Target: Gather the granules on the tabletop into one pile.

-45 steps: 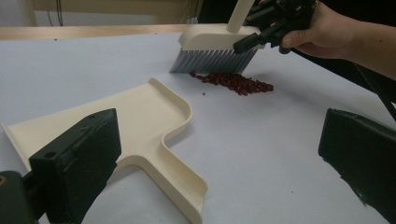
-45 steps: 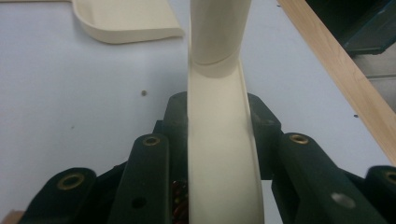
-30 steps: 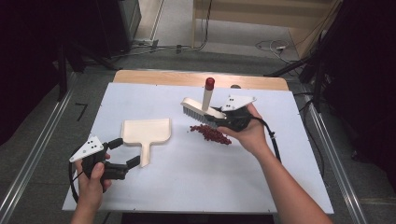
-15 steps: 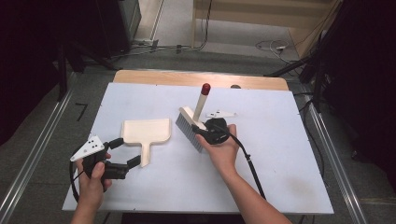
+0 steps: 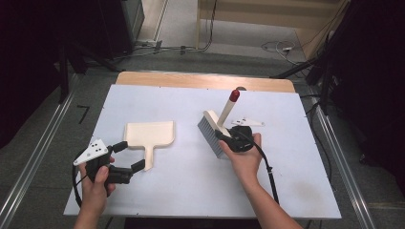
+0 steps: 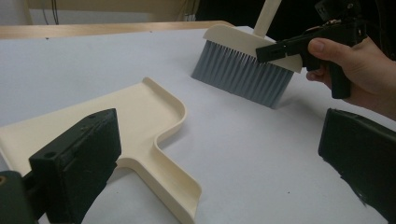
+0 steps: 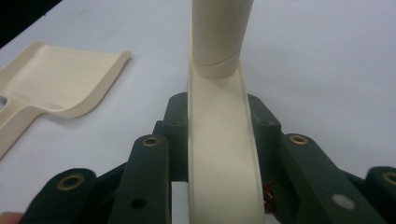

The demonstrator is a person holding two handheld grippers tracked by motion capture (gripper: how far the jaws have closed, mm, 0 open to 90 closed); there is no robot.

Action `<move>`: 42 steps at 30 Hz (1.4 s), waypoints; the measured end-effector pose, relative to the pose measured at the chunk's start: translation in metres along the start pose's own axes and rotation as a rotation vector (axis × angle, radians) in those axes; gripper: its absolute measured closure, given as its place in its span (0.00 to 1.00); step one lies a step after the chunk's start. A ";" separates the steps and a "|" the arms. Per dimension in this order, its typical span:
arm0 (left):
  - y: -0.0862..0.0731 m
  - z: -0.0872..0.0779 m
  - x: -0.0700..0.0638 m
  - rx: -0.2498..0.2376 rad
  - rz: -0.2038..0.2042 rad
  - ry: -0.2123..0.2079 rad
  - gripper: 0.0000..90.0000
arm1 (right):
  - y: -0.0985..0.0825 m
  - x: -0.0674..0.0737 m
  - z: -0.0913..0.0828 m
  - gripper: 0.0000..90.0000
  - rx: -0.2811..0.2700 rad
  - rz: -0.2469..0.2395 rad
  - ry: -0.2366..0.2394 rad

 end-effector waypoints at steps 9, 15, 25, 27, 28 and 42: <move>0.001 -0.002 0.001 -0.008 -0.005 0.003 0.00 | 0.032 -0.030 -0.029 0.73 -0.117 0.000 -0.041; 0.002 -0.003 0.001 -0.015 -0.007 0.002 0.00 | 0.017 -0.073 -0.022 0.73 -0.078 -0.079 -0.271; 0.002 -0.002 0.001 -0.011 -0.005 0.003 0.00 | 0.003 -0.043 -0.009 0.73 -0.078 -0.131 -0.288; 0.002 -0.003 0.002 -0.013 -0.005 0.005 0.00 | 0.005 -0.035 -0.006 0.73 -0.079 -0.125 -0.275; 0.002 -0.003 0.002 -0.012 -0.005 0.005 0.00 | 0.005 -0.032 -0.005 0.73 -0.078 -0.126 -0.275; 0.002 -0.003 0.002 -0.012 -0.010 0.004 0.00 | 0.037 -0.001 -0.019 0.73 -0.142 -0.147 -0.206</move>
Point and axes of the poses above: each handheld gripper's, and its own axes: z roughly forward along the jaws, y roughly out of its top, x roughly to its left, the point moved 10 cm from there along z, roughly forward along the jaws, and after that the axes turned 12 degrees about -y, right-handed, at the moved point
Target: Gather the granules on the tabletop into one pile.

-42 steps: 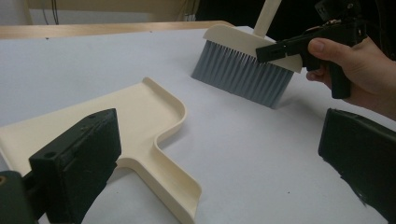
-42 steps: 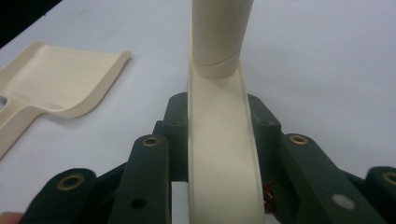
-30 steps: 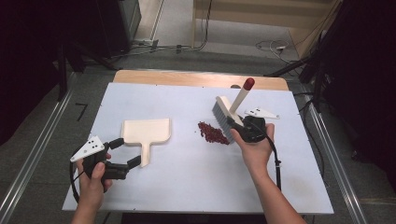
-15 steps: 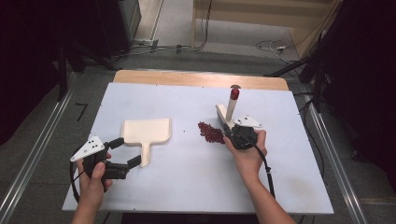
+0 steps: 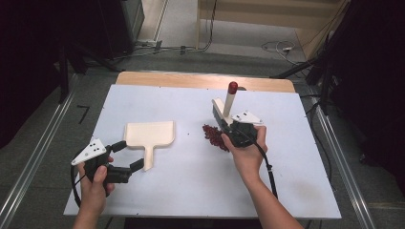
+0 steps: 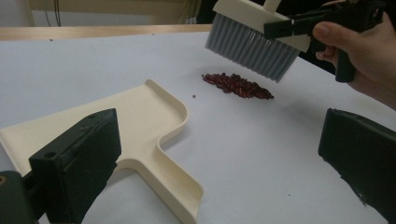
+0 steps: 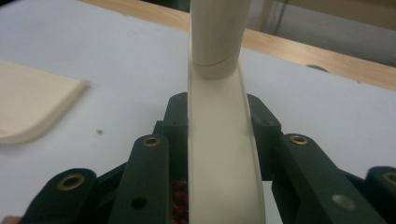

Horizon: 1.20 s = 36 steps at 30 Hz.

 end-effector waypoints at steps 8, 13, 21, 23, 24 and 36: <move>-0.001 0.000 0.000 0.003 0.002 -0.001 0.00 | -0.001 0.074 -0.005 0.73 0.037 0.045 0.195; -0.001 -0.001 0.001 -0.001 -0.003 0.001 0.00 | -0.019 0.092 0.007 0.73 0.100 0.045 0.196; -0.001 -0.001 0.001 0.004 0.001 0.004 0.00 | -0.031 0.054 0.011 0.73 0.118 0.097 0.140; -0.001 0.000 0.000 0.008 0.004 0.004 0.00 | -0.033 0.044 0.009 0.73 0.114 0.101 0.123; -0.002 0.001 0.000 0.010 0.004 0.002 0.00 | -0.034 0.040 0.009 0.73 0.116 0.106 0.117; -0.002 -0.002 0.002 0.006 0.002 0.015 0.00 | -0.011 0.004 -0.010 0.73 0.020 0.088 0.164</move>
Point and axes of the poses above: each handheld gripper's, and its own axes: z roughly forward along the jaws, y roughly out of its top, x roughly to its left, the point moved 10 cm from there along z, roughly forward along the jaws, and after that the axes turned 12 degrees about -y, right-handed, at the moved point
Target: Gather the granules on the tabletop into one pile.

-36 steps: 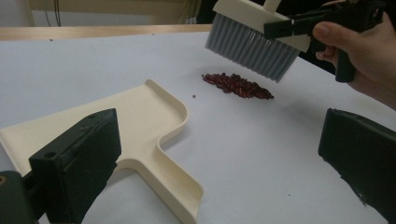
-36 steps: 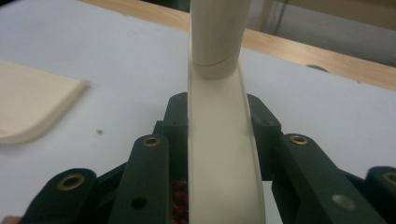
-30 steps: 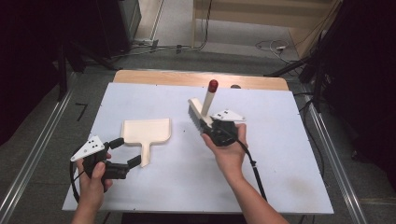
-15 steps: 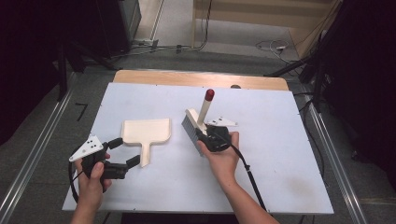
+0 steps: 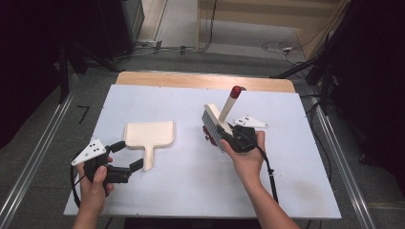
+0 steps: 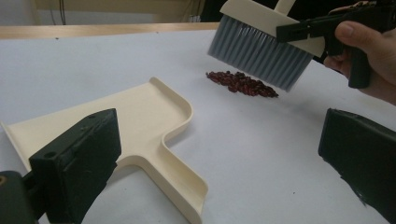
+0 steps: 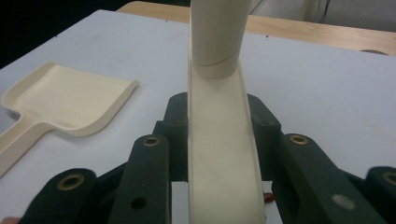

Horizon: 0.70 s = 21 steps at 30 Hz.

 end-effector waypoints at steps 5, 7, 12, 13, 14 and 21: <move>0.000 0.002 0.000 0.003 -0.001 -0.002 0.00 | -0.004 0.004 0.001 0.73 0.031 -0.023 0.076; 0.000 0.002 -0.001 0.003 0.002 -0.003 0.00 | -0.013 0.014 0.006 0.73 0.059 -0.043 0.108; 0.000 0.002 -0.002 0.006 0.002 -0.003 0.00 | -0.027 0.023 0.017 0.73 0.086 -0.070 0.130; 0.000 0.002 -0.001 0.004 0.003 -0.002 0.00 | -0.027 0.021 0.018 0.73 0.082 -0.066 0.122; -0.001 0.001 -0.001 0.004 0.001 -0.002 0.00 | -0.027 0.018 0.018 0.73 0.082 -0.063 0.116; 0.000 0.001 0.001 -0.001 -0.001 0.002 0.00 | -0.017 0.001 0.002 0.73 0.041 -0.028 0.128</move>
Point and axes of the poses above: each handheld gripper's, and its own axes: z roughly forward along the jaws, y roughly out of its top, x roughly to its left, the point moved 10 cm from there along z, roughly forward along the jaws, and after that the axes turned 12 degrees about -y, right-handed, at the moved point
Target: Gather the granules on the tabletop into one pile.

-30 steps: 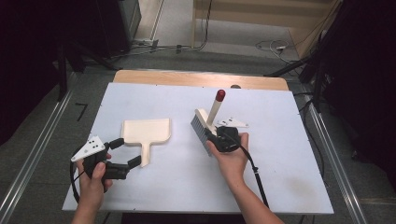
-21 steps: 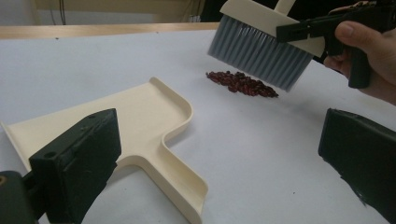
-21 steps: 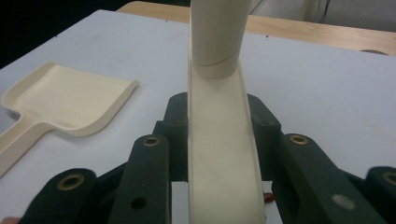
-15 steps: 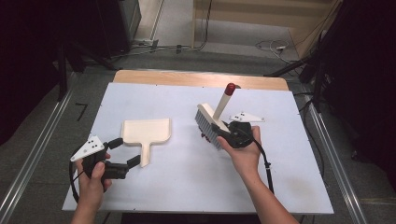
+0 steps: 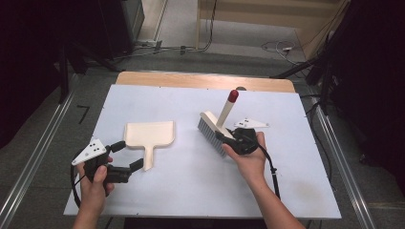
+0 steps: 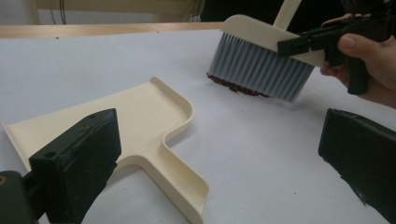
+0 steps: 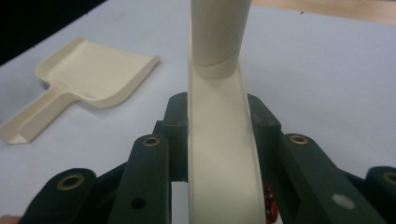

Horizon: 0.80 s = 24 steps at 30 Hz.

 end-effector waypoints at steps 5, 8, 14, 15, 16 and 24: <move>0.000 0.000 0.000 -0.001 0.005 0.006 0.00 | 0.007 -0.020 -0.025 0.73 -0.060 0.018 -0.001; 0.000 0.000 0.000 -0.007 0.008 0.012 0.00 | 0.004 -0.039 -0.041 0.73 -0.083 0.011 -0.026; -0.001 0.000 0.000 -0.020 0.010 0.022 0.00 | -0.015 -0.077 -0.068 0.73 -0.087 0.036 -0.060; -0.001 -0.001 0.000 -0.020 0.012 0.025 0.00 | -0.020 -0.085 -0.072 0.73 -0.089 0.043 -0.071; -0.001 0.000 0.000 -0.026 0.012 0.026 0.00 | -0.023 -0.090 -0.076 0.73 -0.087 0.051 -0.074; -0.001 -0.003 0.002 -0.057 0.008 0.043 0.00 | -0.037 -0.130 -0.107 0.73 -0.111 0.108 -0.113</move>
Point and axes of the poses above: each handheld gripper's, and its own axes: z roughly forward along the jaws, y roughly out of its top, x roughly to its left, the point moved 10 cm from there along z, roughly forward along the jaws, and after that the axes turned 12 degrees about -y, right-handed, at the moved point
